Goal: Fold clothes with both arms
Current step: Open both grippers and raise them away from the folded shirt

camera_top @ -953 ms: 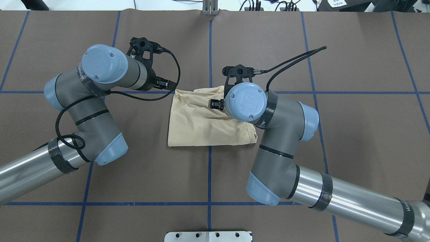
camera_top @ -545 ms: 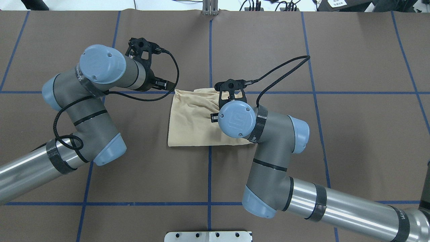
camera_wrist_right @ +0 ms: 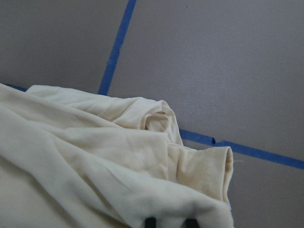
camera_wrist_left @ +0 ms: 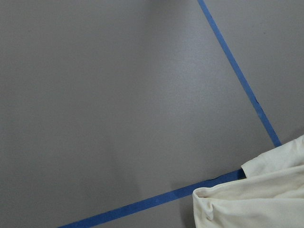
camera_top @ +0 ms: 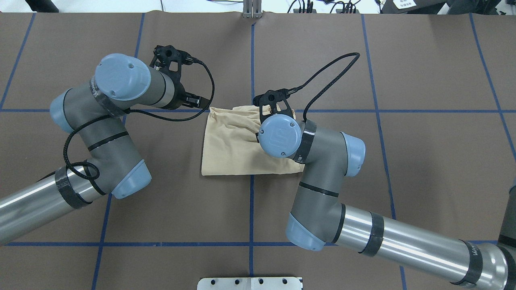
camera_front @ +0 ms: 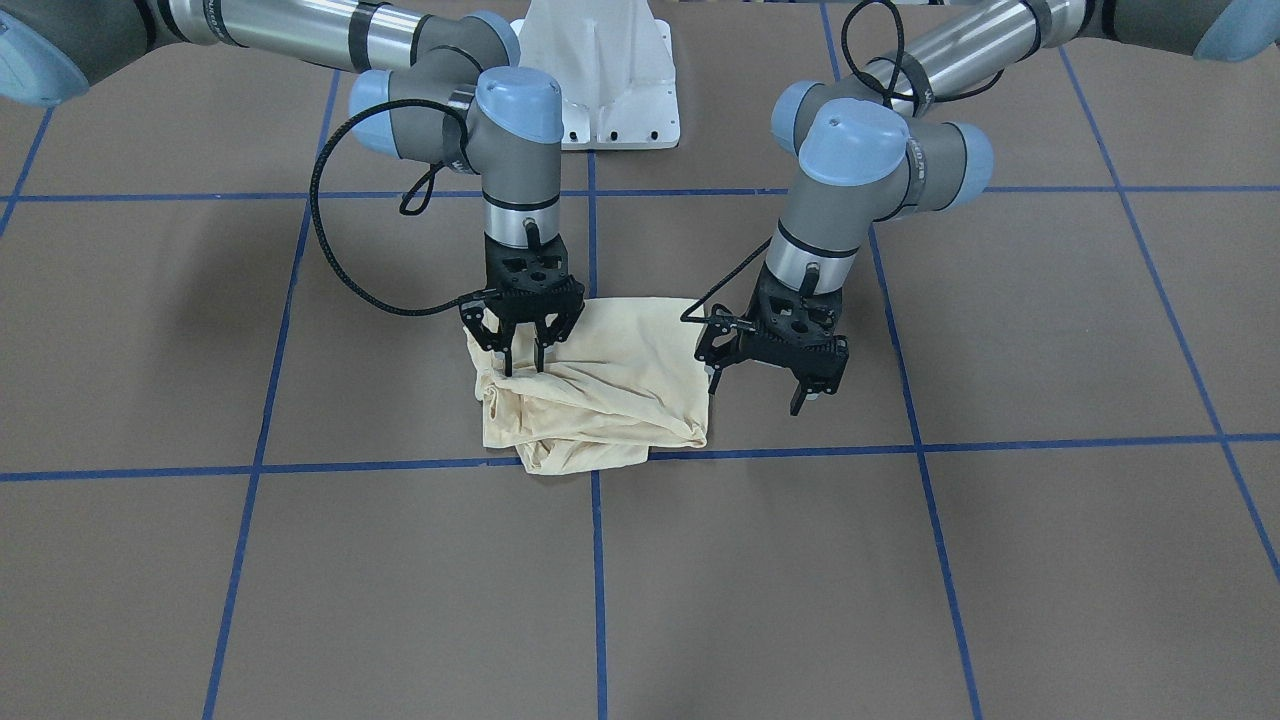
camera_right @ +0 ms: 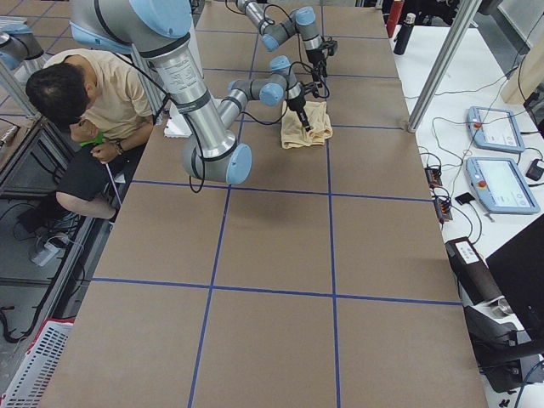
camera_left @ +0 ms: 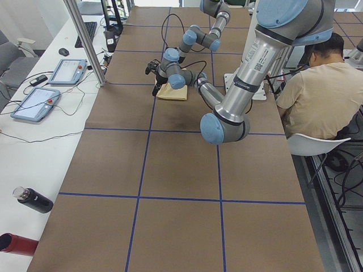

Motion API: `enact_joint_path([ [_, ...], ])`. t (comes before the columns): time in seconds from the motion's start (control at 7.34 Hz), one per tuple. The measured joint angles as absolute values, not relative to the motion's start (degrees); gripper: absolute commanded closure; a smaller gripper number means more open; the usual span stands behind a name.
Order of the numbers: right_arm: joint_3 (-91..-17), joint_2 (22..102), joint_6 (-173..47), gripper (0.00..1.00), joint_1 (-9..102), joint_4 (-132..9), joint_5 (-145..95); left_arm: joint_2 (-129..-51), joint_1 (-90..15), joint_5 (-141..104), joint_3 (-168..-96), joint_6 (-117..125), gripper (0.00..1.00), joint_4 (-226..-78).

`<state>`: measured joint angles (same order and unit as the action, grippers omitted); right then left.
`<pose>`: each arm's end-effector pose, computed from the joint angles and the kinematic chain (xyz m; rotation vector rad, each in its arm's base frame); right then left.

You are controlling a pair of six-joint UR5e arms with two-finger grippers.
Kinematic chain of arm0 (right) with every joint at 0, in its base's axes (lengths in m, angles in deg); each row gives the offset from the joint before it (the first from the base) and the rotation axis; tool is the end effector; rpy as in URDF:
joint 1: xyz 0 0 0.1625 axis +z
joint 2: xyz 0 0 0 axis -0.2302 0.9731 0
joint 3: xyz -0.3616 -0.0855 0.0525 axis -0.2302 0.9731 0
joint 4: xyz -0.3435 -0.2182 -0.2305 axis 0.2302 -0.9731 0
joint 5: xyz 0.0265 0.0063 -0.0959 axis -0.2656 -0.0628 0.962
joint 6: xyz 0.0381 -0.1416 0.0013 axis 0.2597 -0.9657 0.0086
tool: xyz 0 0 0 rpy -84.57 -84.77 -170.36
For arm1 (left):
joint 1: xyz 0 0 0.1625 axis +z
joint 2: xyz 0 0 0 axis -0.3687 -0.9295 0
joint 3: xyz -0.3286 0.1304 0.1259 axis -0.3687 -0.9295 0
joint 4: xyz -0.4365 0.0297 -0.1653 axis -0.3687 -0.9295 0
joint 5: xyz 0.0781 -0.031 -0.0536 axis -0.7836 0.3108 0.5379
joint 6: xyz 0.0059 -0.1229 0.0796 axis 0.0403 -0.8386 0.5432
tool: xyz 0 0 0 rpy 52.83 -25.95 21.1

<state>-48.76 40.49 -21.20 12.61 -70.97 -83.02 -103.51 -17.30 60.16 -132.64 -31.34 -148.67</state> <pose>-0.6224 -0.4755 0.1979 0.4907 -0.5874 -0.0402 0.5157 -0.5544 0.2167 0.5072 0.8755 0.1054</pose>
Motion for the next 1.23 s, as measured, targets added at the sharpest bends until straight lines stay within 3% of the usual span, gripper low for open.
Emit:
enact_joint_path([
  [0.27,-44.8,38.8,-21.9,0.99,15.6,-70.8,-83.0,-103.5,-17.4,60.2,-132.7,-31.3,0.0,-148.7],
  [0.41,-42.8,38.5,-22.4,0.84,17.4,-70.0,-83.1,-103.5,-17.4,60.2,-132.8,-31.3,0.0,-148.7],
  [0.54,-41.2,38.3,-22.9,0.25,19.1,-68.7,-83.3,-103.5,-17.4,60.2,-133.0,-31.3,0.0,-148.7],
  [0.68,-40.4,37.8,-22.9,0.0,20.8,-67.8,-84.8,-103.3,-17.5,60.2,-133.5,-31.3,0.0,-148.6],
  [1.23,-45.2,40.4,-23.3,0.0,30.7,-67.8,-103.0,-98.2,-17.6,60.4,-144.9,-30.9,0.0,-142.6],
])
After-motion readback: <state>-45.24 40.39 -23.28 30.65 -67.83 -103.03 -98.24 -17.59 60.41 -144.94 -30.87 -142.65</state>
